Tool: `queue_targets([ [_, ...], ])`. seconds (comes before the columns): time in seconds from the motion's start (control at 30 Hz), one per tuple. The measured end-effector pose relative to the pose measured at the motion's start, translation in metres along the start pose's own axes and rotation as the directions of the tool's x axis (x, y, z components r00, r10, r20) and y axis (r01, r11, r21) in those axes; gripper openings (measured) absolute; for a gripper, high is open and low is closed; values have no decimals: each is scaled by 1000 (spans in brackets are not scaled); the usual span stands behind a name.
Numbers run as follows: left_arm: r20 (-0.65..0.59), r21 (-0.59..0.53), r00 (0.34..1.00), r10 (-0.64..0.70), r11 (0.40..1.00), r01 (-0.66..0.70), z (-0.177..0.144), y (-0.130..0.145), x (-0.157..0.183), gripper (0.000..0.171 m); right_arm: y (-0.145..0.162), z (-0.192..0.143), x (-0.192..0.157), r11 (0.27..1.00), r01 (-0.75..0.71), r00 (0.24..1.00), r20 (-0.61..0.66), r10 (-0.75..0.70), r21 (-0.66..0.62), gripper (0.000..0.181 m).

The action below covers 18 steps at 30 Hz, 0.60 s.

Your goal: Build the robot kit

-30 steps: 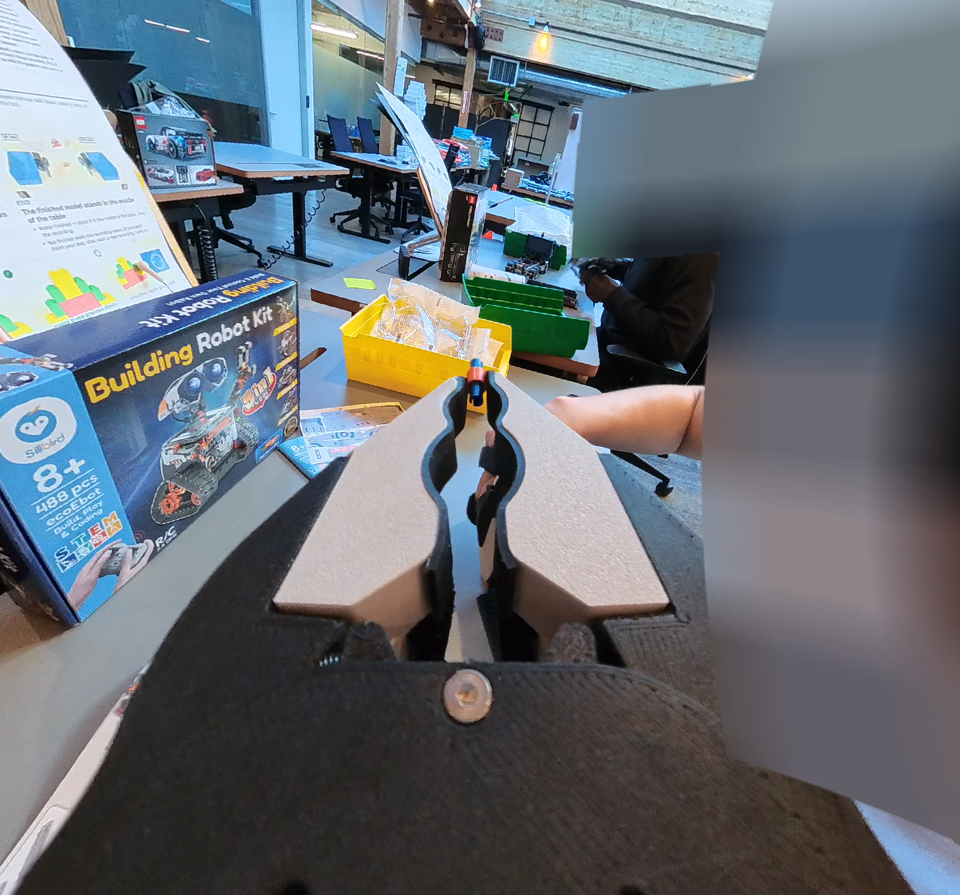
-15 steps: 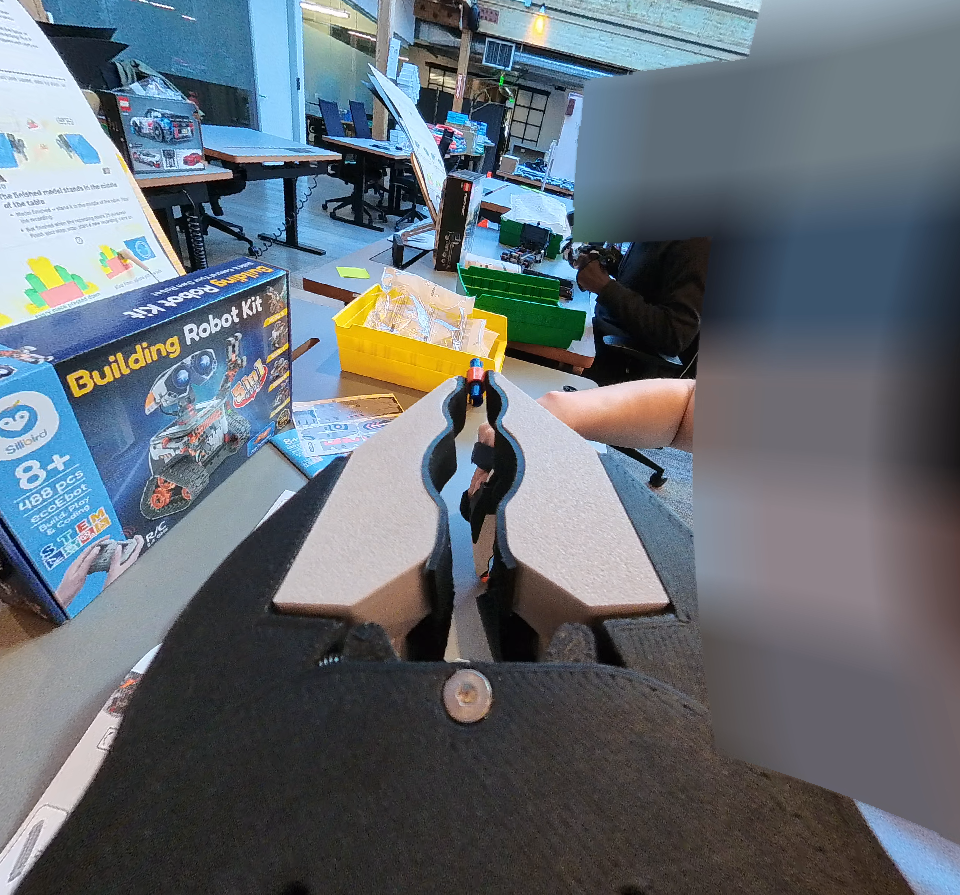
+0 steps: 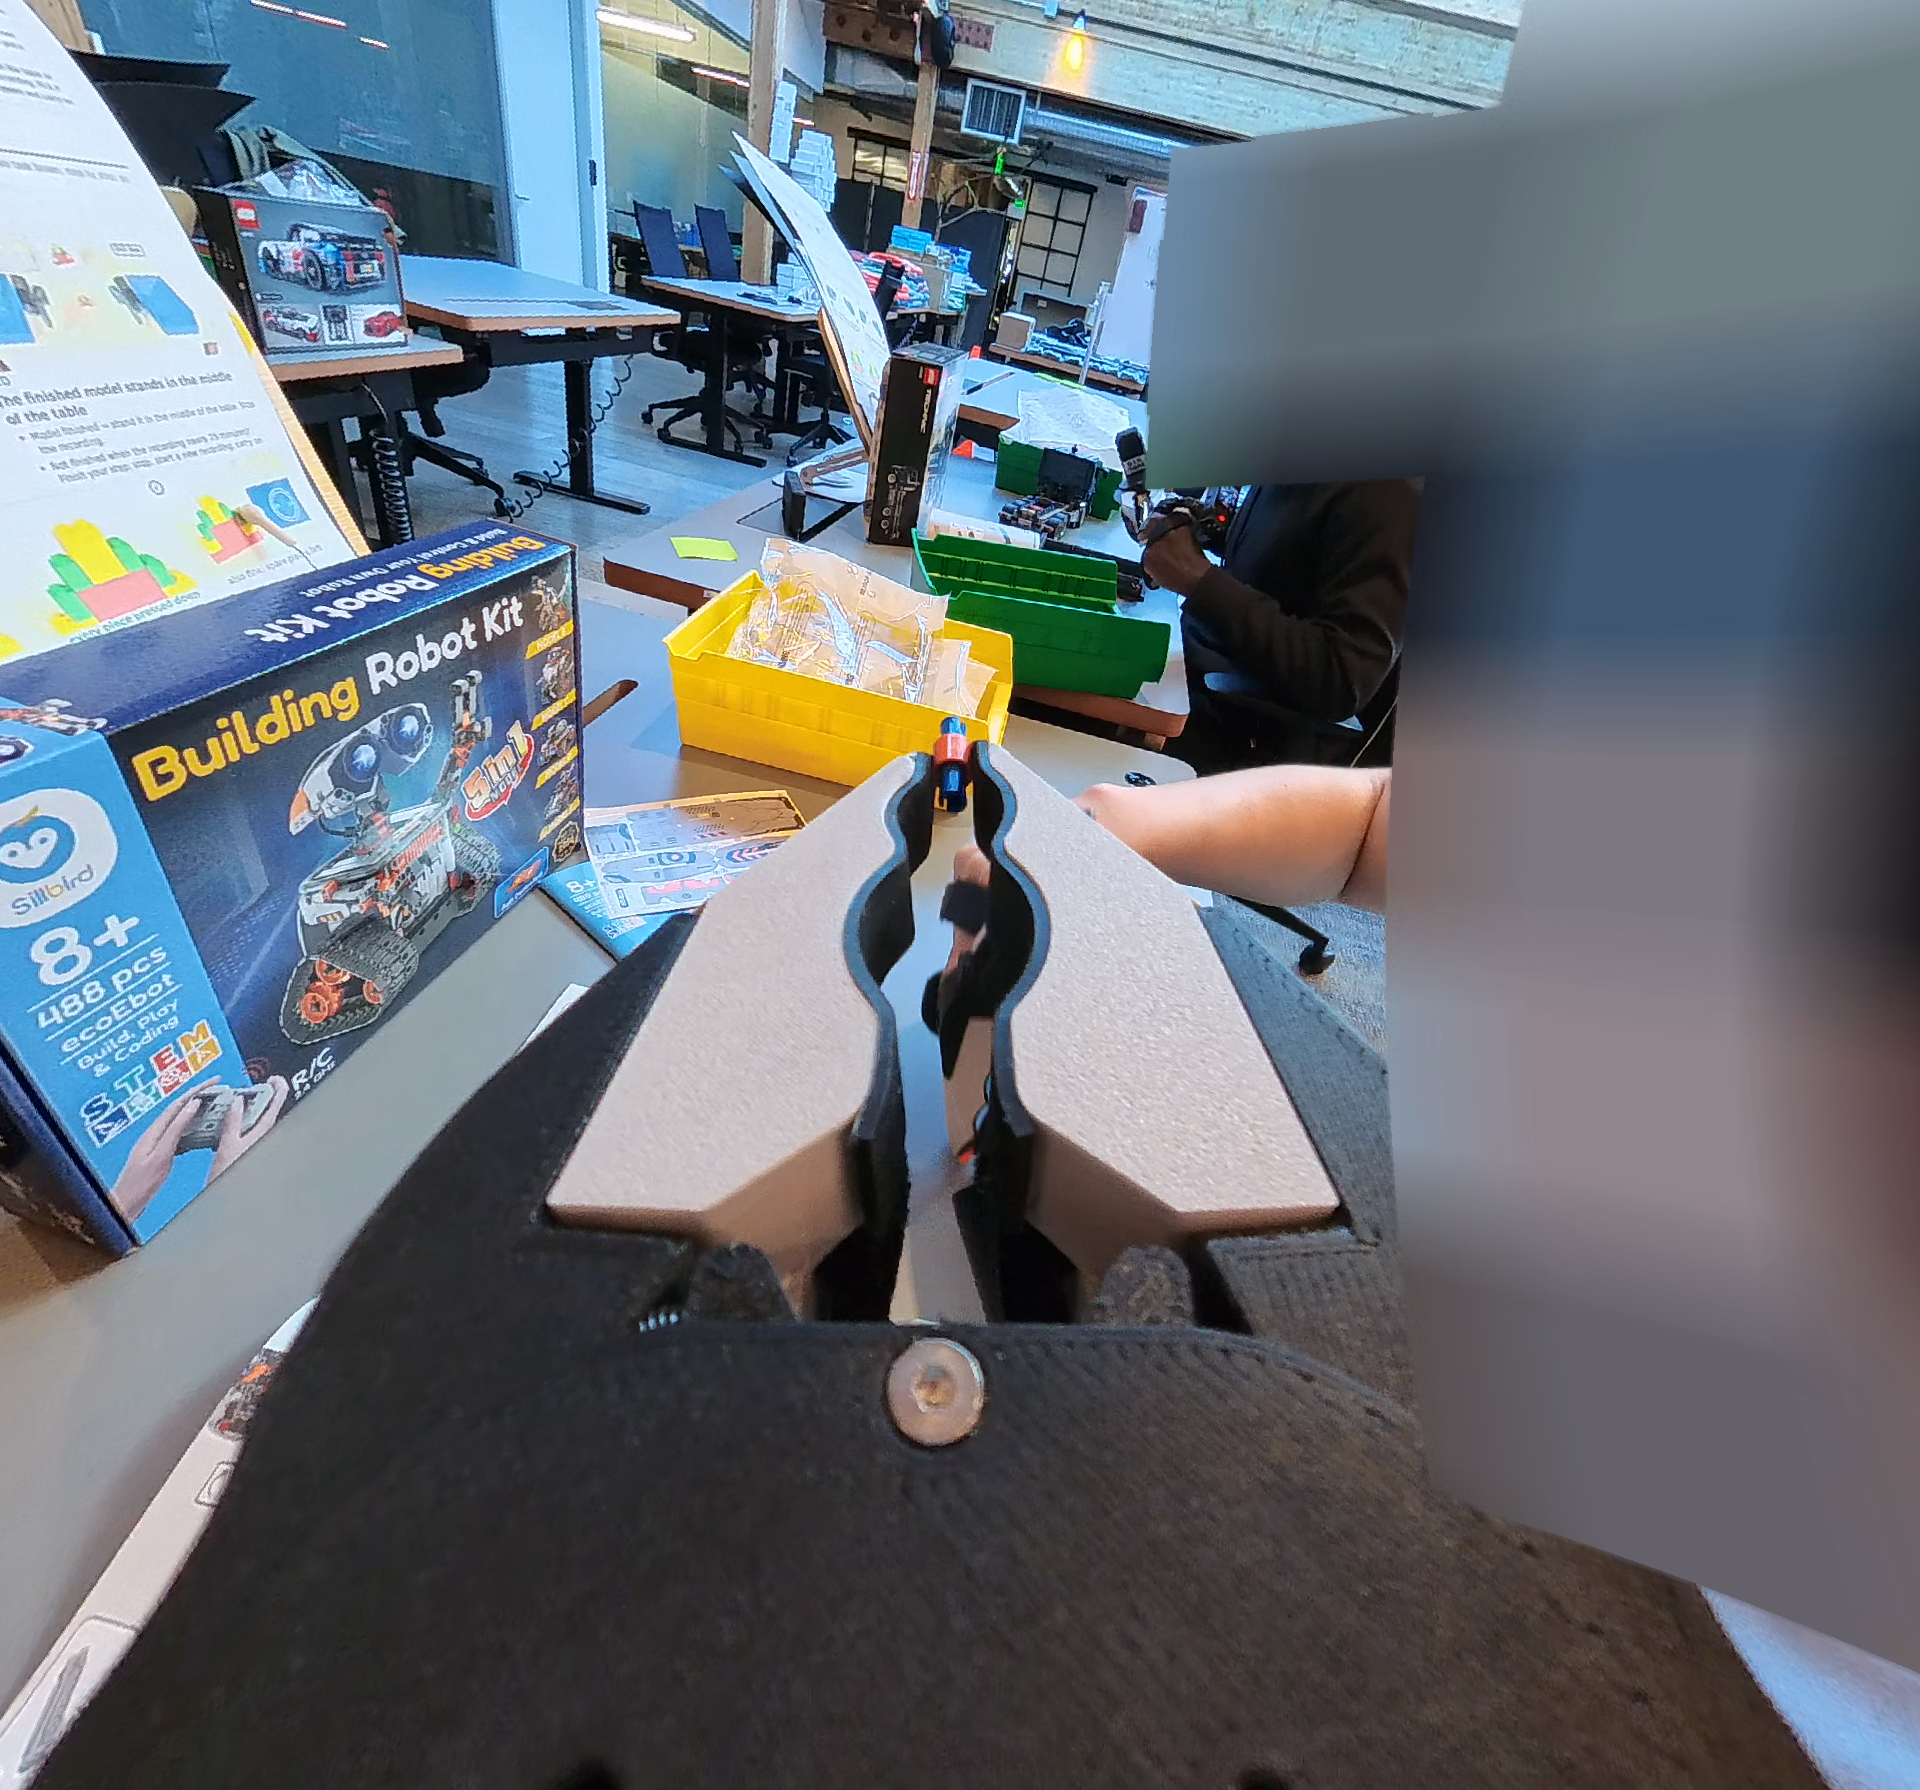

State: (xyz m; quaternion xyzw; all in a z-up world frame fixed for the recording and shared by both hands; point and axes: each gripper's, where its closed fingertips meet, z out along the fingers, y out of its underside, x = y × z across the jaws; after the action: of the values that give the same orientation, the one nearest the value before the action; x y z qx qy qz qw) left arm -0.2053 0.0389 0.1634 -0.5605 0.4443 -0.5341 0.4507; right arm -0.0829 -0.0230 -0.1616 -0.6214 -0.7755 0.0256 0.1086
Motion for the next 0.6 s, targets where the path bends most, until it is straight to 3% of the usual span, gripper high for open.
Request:
queue_targets([
  [0.07, -7, 6, 1000, -2, 1000, 2, 2, -1, -1, 5, -7, -17, 18, 993, -40, 996, -79, 48, 108, 5],
  [0.13, -21, 1, 1000, -17, 1000, 17, 6, 1, -2, 4, -23, -55, 45, 924, -125, 973, -137, 185, 361, 5],
  [0.2, -30, -3, 999, -23, 1000, 23, 12, 2, -3, 5, -35, -108, 71, 772, -125, 938, -180, 297, 623, 5],
  [0.27, -45, -2, 999, -26, 1000, 26, 19, 2, -1, 5, -41, -164, 84, 588, -54, 910, -203, 363, 807, 5],
  [0.37, -98, 20, 995, -20, 1000, 22, 31, -2, 13, 5, -48, -230, 84, 424, 96, 882, -275, 383, 901, 5],
  [0.5, -144, 35, 989, 14, 999, -9, 51, -5, 34, 5, -63, -286, 68, 350, 250, 863, -372, 343, 903, 5],
  [0.6, -184, 11, 982, 37, 999, -36, 68, 1, 50, 5, -72, -308, 56, 280, 299, 864, -383, 326, 912, 5],
])
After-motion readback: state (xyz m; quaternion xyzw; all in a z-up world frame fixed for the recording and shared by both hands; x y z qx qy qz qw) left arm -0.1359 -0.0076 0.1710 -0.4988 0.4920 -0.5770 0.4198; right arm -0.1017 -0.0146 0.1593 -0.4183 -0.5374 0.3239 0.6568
